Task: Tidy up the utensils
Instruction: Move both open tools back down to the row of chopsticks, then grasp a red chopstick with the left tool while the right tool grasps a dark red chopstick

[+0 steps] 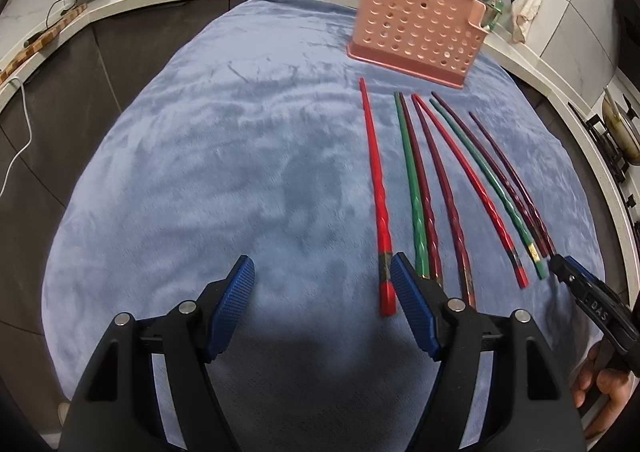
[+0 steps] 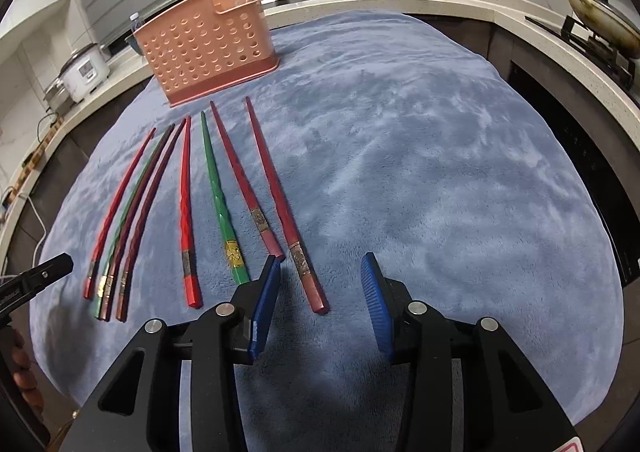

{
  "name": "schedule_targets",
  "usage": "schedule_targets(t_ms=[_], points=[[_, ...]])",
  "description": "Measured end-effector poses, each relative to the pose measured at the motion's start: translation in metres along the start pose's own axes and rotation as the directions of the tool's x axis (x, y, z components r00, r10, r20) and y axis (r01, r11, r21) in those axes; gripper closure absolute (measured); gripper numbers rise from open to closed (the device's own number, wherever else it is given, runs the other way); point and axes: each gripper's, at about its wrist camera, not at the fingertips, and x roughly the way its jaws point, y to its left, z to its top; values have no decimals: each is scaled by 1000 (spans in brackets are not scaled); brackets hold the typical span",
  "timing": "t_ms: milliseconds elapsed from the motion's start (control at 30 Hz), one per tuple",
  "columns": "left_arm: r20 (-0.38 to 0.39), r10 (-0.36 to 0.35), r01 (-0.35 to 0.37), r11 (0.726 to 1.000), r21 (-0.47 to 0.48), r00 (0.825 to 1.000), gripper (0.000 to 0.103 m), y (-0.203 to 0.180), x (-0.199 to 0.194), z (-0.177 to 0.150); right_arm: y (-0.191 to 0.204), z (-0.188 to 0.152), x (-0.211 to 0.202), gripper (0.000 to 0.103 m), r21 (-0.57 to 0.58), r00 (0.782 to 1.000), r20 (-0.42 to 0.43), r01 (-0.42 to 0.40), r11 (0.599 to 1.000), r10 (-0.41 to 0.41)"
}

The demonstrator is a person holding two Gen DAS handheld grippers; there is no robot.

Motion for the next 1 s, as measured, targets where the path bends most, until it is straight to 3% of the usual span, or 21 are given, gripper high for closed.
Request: schedule_targets(t_ms=[100,333,633,833,1000], points=[[-10,-10,10,1000,10,1000,36,-4,2,-3,1,1,3,66,-9,1000,5,10,1000,-10],[-25,4,-3,999,43,1000,36,-14,12,-7,0,2,4,85,-11,1000,10,9,1000,-9],[-15,43,-42,997,68,999,39,-15,24,-7,0,0,2,89,-9,1000,11,10,1000,-10],[-1,37,-37,995,88,999,56,-15,22,-8,-2,-2,0,91,-6,1000,9,4,1000,-4],[5,21,-21,996,89,1000,80,-12,20,-8,-3,-3,-3,92,-3,1000,6,-1,1000,1]])
